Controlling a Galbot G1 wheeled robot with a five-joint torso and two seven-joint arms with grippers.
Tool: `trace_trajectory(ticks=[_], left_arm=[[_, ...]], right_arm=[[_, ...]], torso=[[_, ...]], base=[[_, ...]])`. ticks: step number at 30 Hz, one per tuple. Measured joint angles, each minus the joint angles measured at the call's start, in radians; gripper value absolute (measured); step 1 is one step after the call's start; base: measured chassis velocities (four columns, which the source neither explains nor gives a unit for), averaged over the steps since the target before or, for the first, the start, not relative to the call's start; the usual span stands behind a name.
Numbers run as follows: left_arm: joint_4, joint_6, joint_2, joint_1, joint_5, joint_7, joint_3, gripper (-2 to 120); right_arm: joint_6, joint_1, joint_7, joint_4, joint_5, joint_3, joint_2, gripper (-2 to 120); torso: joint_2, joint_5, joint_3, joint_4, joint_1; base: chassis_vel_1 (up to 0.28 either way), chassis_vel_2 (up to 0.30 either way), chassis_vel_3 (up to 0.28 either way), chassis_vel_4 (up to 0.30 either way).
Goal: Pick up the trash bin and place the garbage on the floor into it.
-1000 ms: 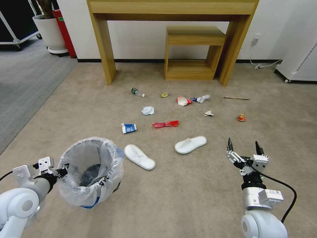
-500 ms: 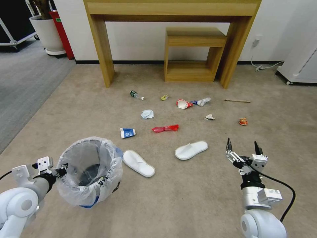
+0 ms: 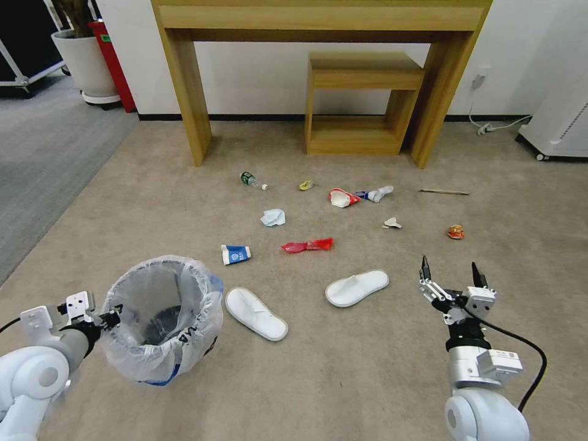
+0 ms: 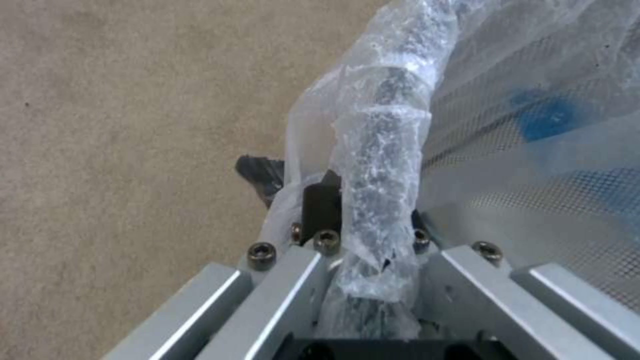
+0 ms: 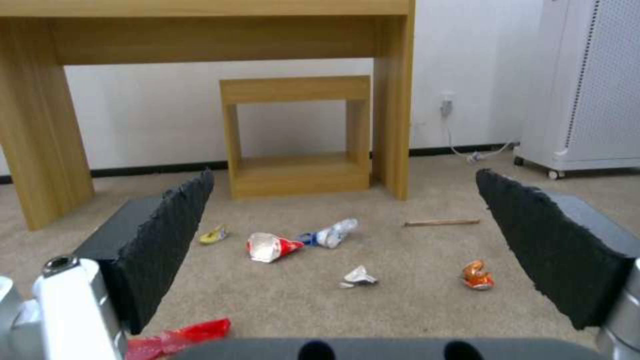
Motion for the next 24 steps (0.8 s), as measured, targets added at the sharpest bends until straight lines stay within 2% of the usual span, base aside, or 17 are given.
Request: trace_trajectory(ticks=[24], left_arm=[[0.014, -0.004, 0.006, -0.011, 0.001, 0.002, 0.005, 1]], right_arm=[[-0.014, 0.004, 0.0, -0.002, -0.006, -0.001, 0.007, 100]], torso=[[0.0, 0.0, 0.0, 0.0001, 0.0]], base=[[-0.005, 0.007, 0.006, -0.004]])
